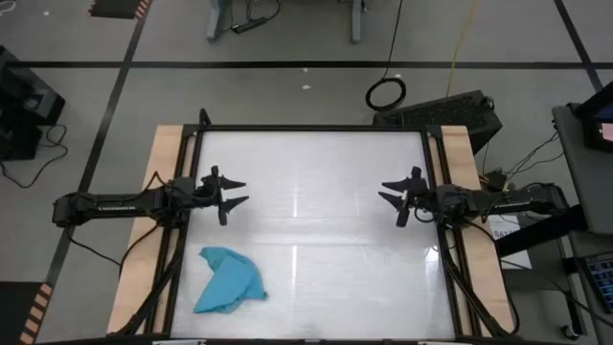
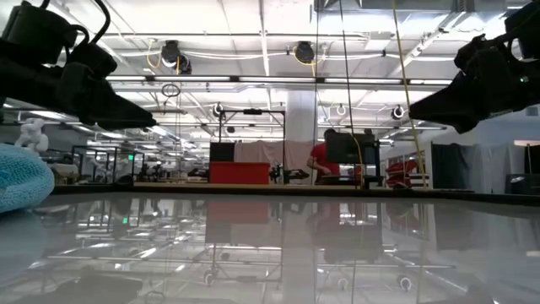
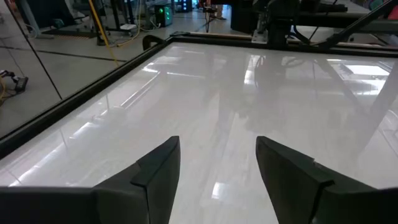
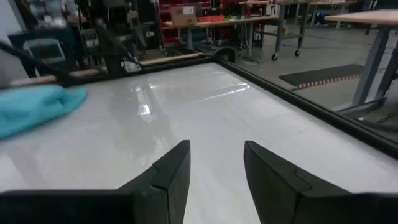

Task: Roll towel into tight, uniform cylinder
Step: Roll the blue towel

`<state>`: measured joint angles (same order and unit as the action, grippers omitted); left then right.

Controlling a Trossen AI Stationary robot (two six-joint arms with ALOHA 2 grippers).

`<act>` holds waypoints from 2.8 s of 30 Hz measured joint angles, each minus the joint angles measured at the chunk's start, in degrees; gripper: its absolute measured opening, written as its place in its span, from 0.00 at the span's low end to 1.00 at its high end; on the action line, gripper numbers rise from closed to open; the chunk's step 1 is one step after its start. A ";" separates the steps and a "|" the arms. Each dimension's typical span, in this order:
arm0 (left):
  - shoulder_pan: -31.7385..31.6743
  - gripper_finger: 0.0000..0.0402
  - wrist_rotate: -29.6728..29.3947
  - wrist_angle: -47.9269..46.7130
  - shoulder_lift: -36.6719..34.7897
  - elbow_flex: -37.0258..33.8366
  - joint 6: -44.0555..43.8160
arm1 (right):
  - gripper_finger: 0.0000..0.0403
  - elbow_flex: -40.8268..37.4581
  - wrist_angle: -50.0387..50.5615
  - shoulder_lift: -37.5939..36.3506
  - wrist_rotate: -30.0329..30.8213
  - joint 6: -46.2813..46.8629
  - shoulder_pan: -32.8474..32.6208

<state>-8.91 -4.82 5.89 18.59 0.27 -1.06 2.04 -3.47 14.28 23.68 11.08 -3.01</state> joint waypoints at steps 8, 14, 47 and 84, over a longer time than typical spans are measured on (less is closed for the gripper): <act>0.00 0.54 0.00 0.00 0.00 -0.01 -0.01 | 0.35 0.00 -12.12 0.52 -6.39 16.11 0.00; 0.00 0.54 0.00 -0.04 -0.01 -0.01 0.00 | 0.35 0.00 -13.20 0.59 -9.29 18.45 0.00; 0.00 0.54 0.00 -0.39 0.00 -0.02 -0.02 | 0.35 7.53 -42.81 27.26 -22.56 14.47 -4.75; 0.00 0.54 0.00 -0.39 0.00 0.00 -0.02 | 0.35 65.44 -32.82 98.59 -33.09 -3.03 -18.91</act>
<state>-8.91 -4.82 5.50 18.59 0.27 -1.08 67.49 -36.29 112.88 -9.41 8.05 -21.92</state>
